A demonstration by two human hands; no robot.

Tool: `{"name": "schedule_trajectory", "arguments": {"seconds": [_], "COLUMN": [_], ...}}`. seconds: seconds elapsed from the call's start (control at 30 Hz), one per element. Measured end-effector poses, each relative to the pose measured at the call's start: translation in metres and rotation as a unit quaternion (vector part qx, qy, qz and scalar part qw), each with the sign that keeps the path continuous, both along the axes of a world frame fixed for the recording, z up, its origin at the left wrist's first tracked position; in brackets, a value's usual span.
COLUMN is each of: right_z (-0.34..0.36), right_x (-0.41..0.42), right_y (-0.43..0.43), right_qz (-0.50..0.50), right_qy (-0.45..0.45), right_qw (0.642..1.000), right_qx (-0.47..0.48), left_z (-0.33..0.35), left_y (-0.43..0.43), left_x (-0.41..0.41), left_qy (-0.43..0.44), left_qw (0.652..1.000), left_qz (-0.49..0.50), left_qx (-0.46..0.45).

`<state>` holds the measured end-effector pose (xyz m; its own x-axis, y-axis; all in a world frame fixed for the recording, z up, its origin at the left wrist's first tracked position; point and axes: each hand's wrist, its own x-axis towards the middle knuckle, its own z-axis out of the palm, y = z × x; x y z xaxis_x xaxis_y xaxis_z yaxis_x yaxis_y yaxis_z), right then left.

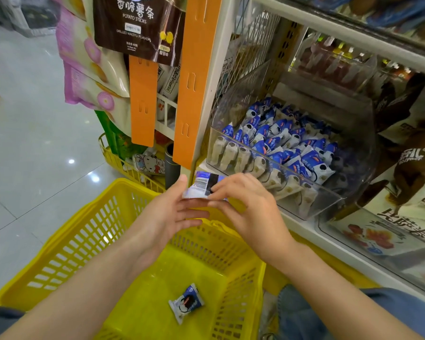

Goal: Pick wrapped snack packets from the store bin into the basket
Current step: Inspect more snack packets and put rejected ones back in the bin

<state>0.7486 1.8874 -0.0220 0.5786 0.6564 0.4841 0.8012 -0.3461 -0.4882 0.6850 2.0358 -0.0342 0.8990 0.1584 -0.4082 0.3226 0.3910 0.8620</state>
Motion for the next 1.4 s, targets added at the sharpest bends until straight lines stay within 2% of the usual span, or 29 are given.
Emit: {"name": "schedule_trajectory", "arguments": {"seconds": [0.1,0.17,0.23,0.3,0.37,0.43,0.47,0.53,0.63,0.73,0.77,0.87,0.9,1.07,1.17,1.27,1.4], "right_z": [-0.001,-0.002,-0.001,0.001,0.003,0.005,0.007,0.009,0.008,0.005,0.004,0.0,0.0,-0.001,-0.003,-0.004,-0.003], "right_x": [-0.001,-0.003,-0.006,-0.005,-0.001,0.004,0.005,0.005,0.001,-0.003,-0.004,-0.003,-0.002,-0.001,-0.005,-0.01,-0.011], "right_y": [-0.001,-0.001,0.002,0.005,0.008,0.008,0.008,0.008,0.009,0.012,0.012,0.01,0.009,0.009,0.009,0.009,0.008], "right_qz": [0.037,0.043,0.004,-0.07,-0.127,-0.131,-0.122,-0.109,-0.108,-0.114,-0.118,-0.151,-0.152,-0.143,-0.118,-0.094,-0.078], "right_qy": [-0.069,-0.061,0.031,0.16,0.309,0.453,0.502,0.54,0.539,0.529,0.511,0.361,0.334,0.363,0.35,0.295,0.26], "right_qw": [0.994,0.994,0.999,0.983,0.939,0.873,0.845,0.82,0.816,0.827,0.841,0.918,0.929,0.915,0.923,0.947,0.959], "right_qx": [-0.071,-0.081,-0.025,0.049,0.086,0.124,0.137,0.154,0.179,0.151,0.137,0.066,0.058,0.105,0.103,0.082,0.076], "left_z": [0.001,0.001,0.0,0.0,-0.001,-0.004,-0.005,-0.009,-0.012,-0.016,-0.017,-0.023,-0.024,-0.023,-0.022,-0.022,-0.022], "left_y": [-0.002,-0.004,-0.004,-0.005,-0.007,-0.009,-0.01,-0.01,-0.012,-0.014,-0.013,-0.012,-0.012,-0.014,-0.014,-0.014,-0.012], "left_x": [-0.001,-0.001,-0.001,-0.001,-0.001,-0.001,-0.001,-0.001,-0.004,-0.006,-0.005,-0.004,-0.004,-0.007,-0.008,-0.007,-0.006], "left_qy": [-0.017,-0.028,-0.036,-0.043,-0.054,-0.07,-0.082,-0.115,-0.168,-0.184,-0.184,-0.172,-0.168,-0.178,-0.179,-0.167,-0.173], "left_qw": [0.999,0.995,0.99,0.988,0.988,0.985,0.981,0.961,0.907,0.898,0.895,0.88,0.877,0.844,0.841,0.853,0.863], "left_qz": [0.045,0.066,0.075,0.066,0.039,0.007,0.0,0.015,0.036,0.028,0.027,0.021,0.019,0.037,0.033,0.036,0.024], "left_qx": [0.02,0.069,0.11,0.133,0.142,0.157,0.174,0.251,0.385,0.398,0.405,0.441,0.45,0.505,0.51,0.494,0.475]}}
